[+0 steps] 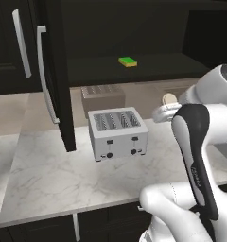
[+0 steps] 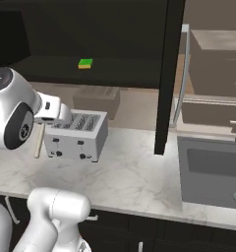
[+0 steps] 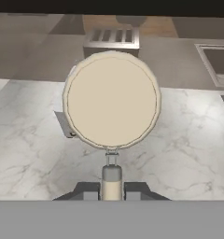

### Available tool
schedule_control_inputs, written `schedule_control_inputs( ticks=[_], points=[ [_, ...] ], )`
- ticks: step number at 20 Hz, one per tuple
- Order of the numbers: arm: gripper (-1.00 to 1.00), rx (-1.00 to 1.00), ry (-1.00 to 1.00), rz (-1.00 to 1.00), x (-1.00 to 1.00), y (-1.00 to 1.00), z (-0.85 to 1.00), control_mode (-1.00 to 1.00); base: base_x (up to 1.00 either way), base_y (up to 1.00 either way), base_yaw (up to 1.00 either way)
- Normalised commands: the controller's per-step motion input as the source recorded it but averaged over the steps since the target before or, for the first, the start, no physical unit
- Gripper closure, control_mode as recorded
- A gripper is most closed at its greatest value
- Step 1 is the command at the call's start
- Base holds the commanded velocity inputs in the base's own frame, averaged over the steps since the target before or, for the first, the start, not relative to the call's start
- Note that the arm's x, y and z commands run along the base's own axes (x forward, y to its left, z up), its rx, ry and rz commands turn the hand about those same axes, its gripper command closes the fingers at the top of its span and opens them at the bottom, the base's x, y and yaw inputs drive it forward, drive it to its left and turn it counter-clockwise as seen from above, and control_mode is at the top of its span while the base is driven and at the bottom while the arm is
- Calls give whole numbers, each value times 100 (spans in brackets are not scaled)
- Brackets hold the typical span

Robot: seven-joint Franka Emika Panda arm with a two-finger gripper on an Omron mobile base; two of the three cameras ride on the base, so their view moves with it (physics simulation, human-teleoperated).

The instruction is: Pick up the dish brush and sponge from the sink, and place them back in the cabinet, and close the cabinet doors.

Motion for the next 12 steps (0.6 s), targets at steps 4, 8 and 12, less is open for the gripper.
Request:
schedule_control_inputs(
  ticks=[4,8,12],
  points=[
    [100,0,-8,0,28,0,29,-100,0,0,0],
    [100,0,-10,0,47,0,12,-100,0,0,0],
    [100,0,-13,0,38,0,15,-100,0,0,0]
  ],
)
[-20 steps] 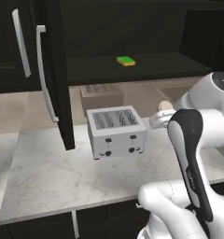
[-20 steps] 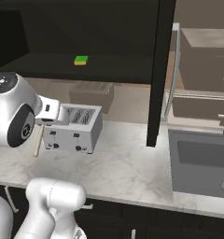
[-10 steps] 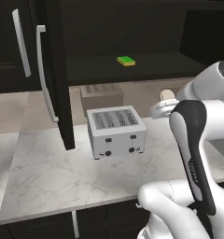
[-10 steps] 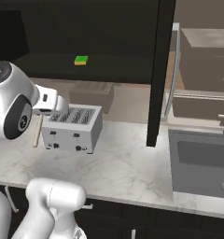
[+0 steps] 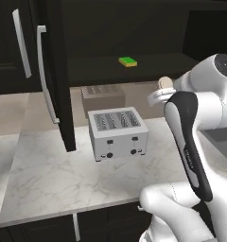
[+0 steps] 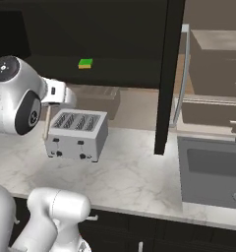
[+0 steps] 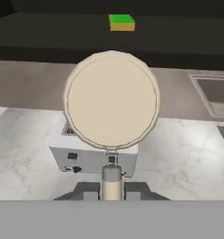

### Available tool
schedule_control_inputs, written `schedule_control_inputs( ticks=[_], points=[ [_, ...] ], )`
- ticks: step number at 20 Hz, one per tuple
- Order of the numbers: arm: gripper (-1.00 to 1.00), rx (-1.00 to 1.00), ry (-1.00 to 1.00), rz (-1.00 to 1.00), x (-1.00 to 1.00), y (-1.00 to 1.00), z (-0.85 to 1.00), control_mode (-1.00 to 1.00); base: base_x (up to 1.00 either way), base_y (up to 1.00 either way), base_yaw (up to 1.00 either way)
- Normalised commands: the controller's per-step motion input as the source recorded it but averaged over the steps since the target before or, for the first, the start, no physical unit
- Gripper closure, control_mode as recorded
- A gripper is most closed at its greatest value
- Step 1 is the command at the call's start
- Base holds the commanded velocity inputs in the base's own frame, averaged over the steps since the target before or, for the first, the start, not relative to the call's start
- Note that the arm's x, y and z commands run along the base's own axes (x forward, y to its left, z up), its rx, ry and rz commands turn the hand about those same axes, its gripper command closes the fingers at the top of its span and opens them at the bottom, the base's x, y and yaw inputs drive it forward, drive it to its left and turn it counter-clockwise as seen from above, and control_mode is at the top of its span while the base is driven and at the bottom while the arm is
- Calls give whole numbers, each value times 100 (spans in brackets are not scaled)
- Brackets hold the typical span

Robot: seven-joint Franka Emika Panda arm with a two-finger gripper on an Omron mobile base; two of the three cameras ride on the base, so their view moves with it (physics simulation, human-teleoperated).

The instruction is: Pick up the dish brush and sponge from the sink, and place them back in the cabinet, and close the cabinet doors.

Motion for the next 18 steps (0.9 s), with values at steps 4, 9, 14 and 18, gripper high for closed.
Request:
schedule_control_inputs(
  ticks=[4,9,14,18],
  points=[
    [100,0,-17,0,31,-1,20,-100,0,0,0],
    [100,0,-16,0,24,-1,18,-100,0,0,0],
    [100,0,-9,0,7,-13,9,-100,0,0,0],
    [100,0,0,0,6,-18,11,-100,0,0,0]
  ],
)
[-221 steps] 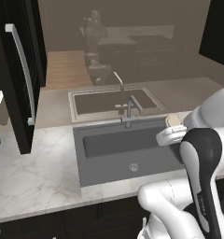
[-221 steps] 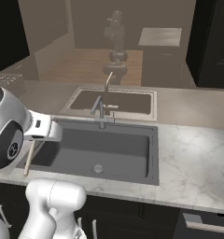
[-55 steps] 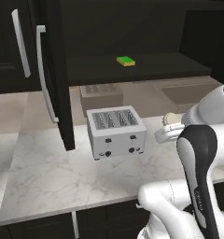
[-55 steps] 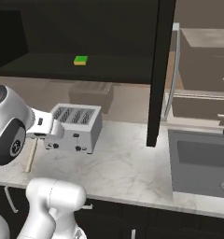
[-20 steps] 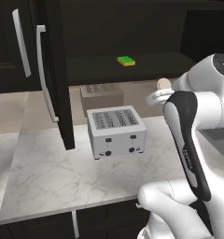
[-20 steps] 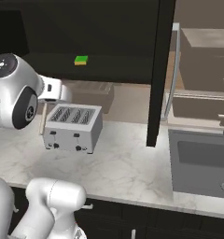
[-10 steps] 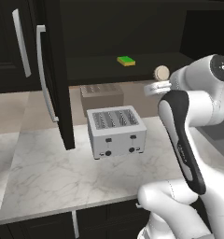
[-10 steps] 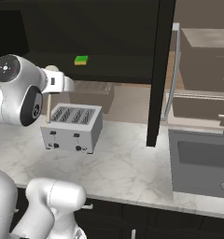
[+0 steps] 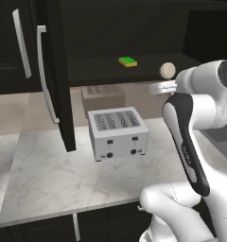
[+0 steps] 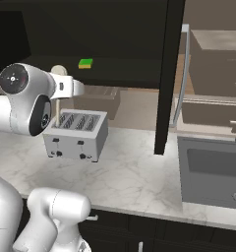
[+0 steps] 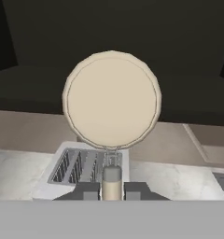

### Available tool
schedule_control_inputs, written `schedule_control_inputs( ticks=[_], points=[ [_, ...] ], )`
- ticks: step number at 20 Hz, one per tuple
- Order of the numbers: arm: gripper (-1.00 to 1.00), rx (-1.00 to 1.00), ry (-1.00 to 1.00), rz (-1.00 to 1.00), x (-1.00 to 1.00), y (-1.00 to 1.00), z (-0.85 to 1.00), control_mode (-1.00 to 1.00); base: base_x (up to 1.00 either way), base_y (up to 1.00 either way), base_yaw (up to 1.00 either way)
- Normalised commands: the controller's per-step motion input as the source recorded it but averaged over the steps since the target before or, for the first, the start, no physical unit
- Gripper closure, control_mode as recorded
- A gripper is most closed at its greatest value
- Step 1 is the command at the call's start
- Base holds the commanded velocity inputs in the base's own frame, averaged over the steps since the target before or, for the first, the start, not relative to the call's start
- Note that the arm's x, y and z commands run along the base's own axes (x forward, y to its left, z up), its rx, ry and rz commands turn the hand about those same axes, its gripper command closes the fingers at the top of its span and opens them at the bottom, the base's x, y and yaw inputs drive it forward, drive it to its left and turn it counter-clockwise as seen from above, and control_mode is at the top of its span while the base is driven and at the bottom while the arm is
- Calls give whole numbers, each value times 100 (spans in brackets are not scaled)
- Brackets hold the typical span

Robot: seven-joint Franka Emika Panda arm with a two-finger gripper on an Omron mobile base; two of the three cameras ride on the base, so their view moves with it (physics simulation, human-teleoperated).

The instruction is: Pick up the dish brush and sponge from the sink, and place them back in the cabinet, and close the cabinet doors.

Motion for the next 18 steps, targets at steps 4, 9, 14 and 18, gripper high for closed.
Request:
schedule_control_inputs(
  ticks=[4,9,14,18],
  points=[
    [100,0,0,0,10,-28,27,-100,0,0,0],
    [100,0,0,0,27,-19,44,-100,0,0,0],
    [100,0,0,0,40,-12,22,-100,0,0,0],
    [100,0,0,0,53,-6,0,-100,0,0,0]
  ],
)
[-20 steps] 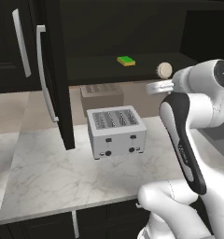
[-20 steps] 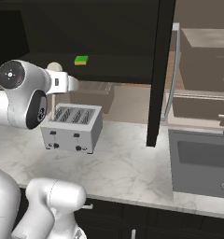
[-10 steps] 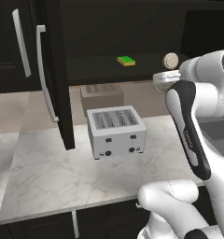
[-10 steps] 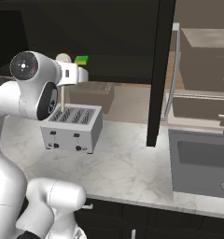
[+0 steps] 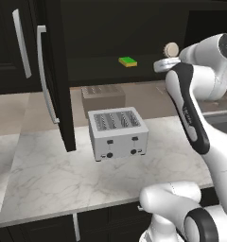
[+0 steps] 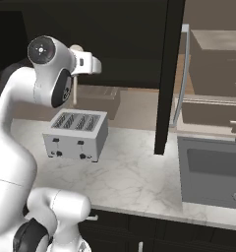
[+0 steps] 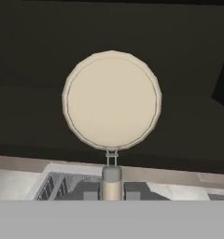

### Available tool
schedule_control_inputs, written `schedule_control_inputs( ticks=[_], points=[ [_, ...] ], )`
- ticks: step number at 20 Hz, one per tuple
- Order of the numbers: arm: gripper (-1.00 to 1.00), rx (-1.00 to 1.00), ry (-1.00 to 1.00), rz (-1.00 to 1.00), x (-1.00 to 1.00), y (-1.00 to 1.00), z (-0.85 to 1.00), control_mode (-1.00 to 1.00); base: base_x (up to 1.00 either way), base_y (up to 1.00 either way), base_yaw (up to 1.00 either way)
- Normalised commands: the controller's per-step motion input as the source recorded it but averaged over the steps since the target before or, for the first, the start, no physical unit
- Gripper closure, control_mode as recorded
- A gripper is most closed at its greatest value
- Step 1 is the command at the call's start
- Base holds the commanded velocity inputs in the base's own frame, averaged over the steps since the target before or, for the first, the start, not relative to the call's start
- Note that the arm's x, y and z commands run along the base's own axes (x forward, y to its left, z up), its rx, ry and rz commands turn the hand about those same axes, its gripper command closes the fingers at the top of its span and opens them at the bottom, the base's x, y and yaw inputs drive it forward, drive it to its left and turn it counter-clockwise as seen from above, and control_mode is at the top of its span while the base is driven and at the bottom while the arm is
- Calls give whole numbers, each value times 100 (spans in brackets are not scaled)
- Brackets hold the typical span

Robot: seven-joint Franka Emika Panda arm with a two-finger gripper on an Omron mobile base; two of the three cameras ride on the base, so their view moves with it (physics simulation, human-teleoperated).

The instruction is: Pick up the dish brush and sponge from the sink, and place them back in the cabinet, and close the cabinet doors.

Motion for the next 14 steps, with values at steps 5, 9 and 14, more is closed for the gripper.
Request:
schedule_control_inputs(
  ticks=[5,9,14],
  points=[
    [100,0,0,0,60,-2,0,-100,0,0,0],
    [100,0,0,0,58,-2,0,-100,0,0,0],
    [100,0,-1,0,53,-3,0,-100,0,0,0]
  ],
)
